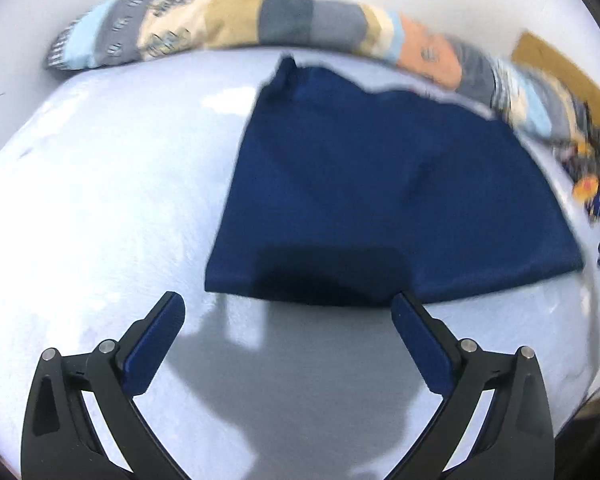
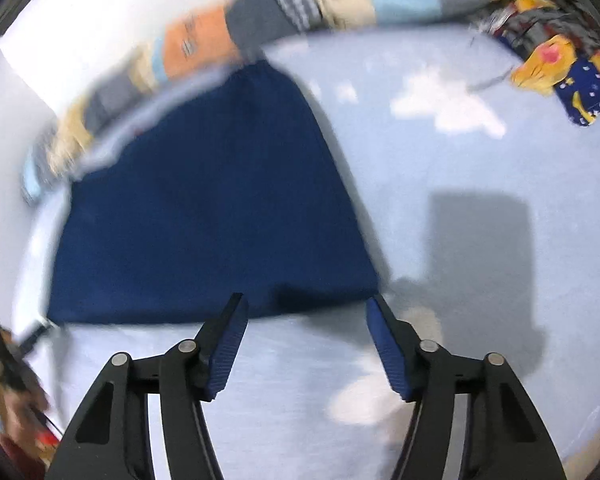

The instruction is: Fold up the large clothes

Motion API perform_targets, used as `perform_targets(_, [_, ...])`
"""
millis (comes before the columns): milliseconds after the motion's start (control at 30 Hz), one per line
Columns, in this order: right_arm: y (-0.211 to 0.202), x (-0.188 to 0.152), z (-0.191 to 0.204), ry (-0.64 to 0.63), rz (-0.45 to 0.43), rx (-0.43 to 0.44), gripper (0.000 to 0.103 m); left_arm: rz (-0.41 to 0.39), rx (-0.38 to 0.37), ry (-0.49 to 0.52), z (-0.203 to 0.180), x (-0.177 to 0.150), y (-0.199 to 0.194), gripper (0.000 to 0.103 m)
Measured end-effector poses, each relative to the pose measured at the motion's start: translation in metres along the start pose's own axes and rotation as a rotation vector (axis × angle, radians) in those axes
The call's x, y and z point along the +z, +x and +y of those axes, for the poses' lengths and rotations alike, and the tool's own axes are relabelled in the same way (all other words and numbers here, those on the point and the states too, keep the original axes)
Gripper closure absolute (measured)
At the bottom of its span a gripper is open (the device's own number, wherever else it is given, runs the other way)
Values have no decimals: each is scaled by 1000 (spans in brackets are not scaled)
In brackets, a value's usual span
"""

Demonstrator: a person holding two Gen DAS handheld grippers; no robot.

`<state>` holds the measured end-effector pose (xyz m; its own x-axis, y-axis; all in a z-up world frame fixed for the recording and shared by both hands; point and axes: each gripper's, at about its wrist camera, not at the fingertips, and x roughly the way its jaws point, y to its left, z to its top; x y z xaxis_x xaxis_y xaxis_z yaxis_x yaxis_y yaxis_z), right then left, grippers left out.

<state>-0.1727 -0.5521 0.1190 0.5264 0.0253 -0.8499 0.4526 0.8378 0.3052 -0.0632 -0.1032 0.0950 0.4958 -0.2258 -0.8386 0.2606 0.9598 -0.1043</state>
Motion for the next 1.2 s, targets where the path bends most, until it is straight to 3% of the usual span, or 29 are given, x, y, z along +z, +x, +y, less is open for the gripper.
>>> perform_targets(67, [-16, 2, 7, 117, -34, 71, 37, -9, -2, -77, -2, 10, -13, 0])
perform_targets(133, [-19, 3, 27, 183, -41, 192, 37, -20, 57, -102, -12, 18, -15, 0])
perform_targets(200, [-16, -1, 59, 158, -36, 233, 37, -15, 152, -109, -30, 26, -6, 0])
perform_targets(333, [10, -21, 122, 5, -48, 175, 40, -13, 231, -123, -47, 2, 12, 0])
perform_targets(433, [37, -33, 145, -135, -27, 66, 42, -15, 252, -66, -51, -12, 32, 0])
perform_targets(500, [50, -34, 144, -169, 4, 16, 42, 10, 261, -17, -51, -15, 45, 0])
perform_targets(667, [69, -34, 132, -182, 67, -56, 42, -42, 250, -22, -51, -14, 54, 0])
perform_targets(1200, [77, -37, 122, -195, 93, -71, 40, -63, 264, -12, -56, -21, 53, 0])
